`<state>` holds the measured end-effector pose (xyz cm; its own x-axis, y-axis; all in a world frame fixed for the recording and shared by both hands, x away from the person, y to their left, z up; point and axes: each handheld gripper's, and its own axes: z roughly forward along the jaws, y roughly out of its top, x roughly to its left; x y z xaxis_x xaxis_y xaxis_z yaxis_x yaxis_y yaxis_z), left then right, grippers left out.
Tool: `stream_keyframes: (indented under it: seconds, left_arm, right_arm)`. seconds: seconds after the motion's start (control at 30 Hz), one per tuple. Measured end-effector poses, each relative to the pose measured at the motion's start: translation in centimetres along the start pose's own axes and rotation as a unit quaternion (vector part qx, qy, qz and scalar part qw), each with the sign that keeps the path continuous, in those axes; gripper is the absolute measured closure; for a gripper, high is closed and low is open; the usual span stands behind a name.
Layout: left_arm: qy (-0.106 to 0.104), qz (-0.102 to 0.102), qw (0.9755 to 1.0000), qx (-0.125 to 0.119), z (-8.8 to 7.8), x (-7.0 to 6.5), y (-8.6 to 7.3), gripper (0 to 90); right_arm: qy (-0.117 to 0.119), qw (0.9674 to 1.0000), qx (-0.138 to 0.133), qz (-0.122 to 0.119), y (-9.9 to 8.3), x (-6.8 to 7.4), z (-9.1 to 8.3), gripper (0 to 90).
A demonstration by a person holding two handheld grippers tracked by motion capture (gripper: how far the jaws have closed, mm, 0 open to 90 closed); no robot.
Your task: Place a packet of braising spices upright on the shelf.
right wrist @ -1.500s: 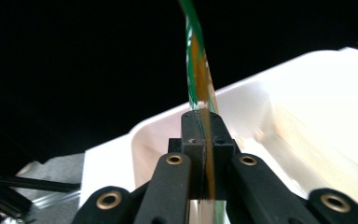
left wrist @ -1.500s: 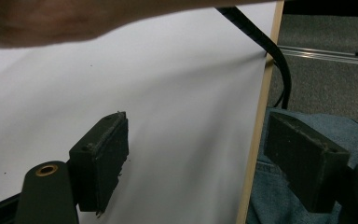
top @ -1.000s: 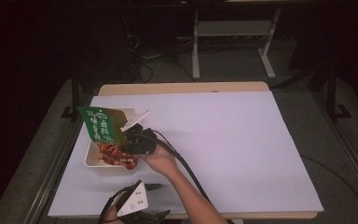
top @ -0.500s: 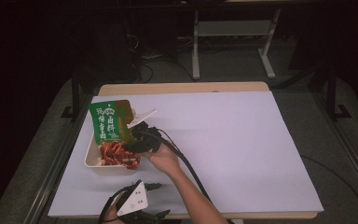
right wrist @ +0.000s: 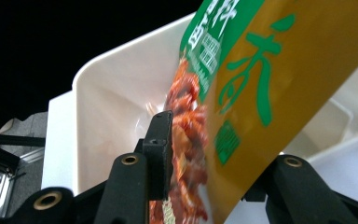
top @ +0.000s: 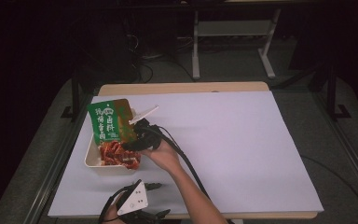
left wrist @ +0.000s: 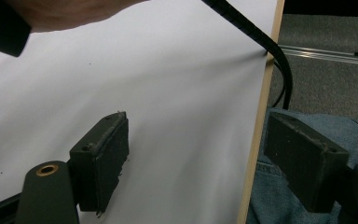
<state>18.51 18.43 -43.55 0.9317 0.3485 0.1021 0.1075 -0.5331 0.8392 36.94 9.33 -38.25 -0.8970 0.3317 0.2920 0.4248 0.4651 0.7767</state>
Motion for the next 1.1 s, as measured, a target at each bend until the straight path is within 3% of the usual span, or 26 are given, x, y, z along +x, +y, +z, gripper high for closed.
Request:
stream_keyframes:
  seconds: [0.2,0.27,0.3,0.33,0.43,0.53,0.6,0.77,0.87,1.07,1.1]
  left_arm:
    - [0.000,0.001,1.0000,-0.001,0.0,0.1,0.0,21.9]
    - [0.000,0.002,1.0000,-0.001,0.0,0.0,0.0,21.9]
    - [0.000,0.001,1.0000,-0.001,-0.1,0.0,0.0,22.0]
    - [0.000,0.002,1.0000,-0.002,-0.1,0.0,0.0,22.0]
    - [0.000,0.003,1.0000,-0.002,-0.1,0.1,0.0,21.9]
    - [0.002,0.004,1.0000,-0.002,-0.2,0.1,0.0,21.9]
    - [0.002,0.003,1.0000,-0.003,-0.2,0.0,0.1,22.0]
    - [-0.002,0.007,1.0000,-0.004,-0.2,-0.2,0.1,21.9]
    - [-0.004,0.010,0.9999,-0.004,-0.3,-0.2,0.1,22.0]
    - [-0.005,0.003,1.0000,-0.002,-0.2,-0.2,0.1,22.1]
    - [-0.005,0.004,1.0000,-0.002,-0.2,-0.2,0.1,22.1]
  right_arm:
    - [0.002,0.9999,-0.009,0.005,0.9,-0.3,0.5,60.1]
    - [-0.005,1.0000,0.001,-0.005,1.2,-0.3,0.8,67.1]
    - [-0.006,1.0000,-0.001,-0.002,1.2,-0.2,0.9,74.0]
    - [0.008,1.0000,0.002,0.004,1.2,-0.2,1.0,86.0]
    - [0.014,0.9998,-0.002,0.011,1.1,-0.1,0.8,88.5]
    - [0.017,0.9989,-0.043,-0.003,1.1,1.5,0.1,89.1]
    - [0.012,0.9985,-0.053,-0.006,1.1,1.9,-0.1,89.1]
    - [0.022,0.9953,-0.094,0.011,0.9,2.6,0.1,89.2]
    - [0.003,0.9968,-0.079,0.009,0.7,2.4,0.5,89.1]
    - [-0.006,0.9982,-0.060,0.006,0.3,1.6,0.7,87.2]
    - [-0.013,0.9988,-0.048,-0.001,0.3,1.5,0.8,78.0]
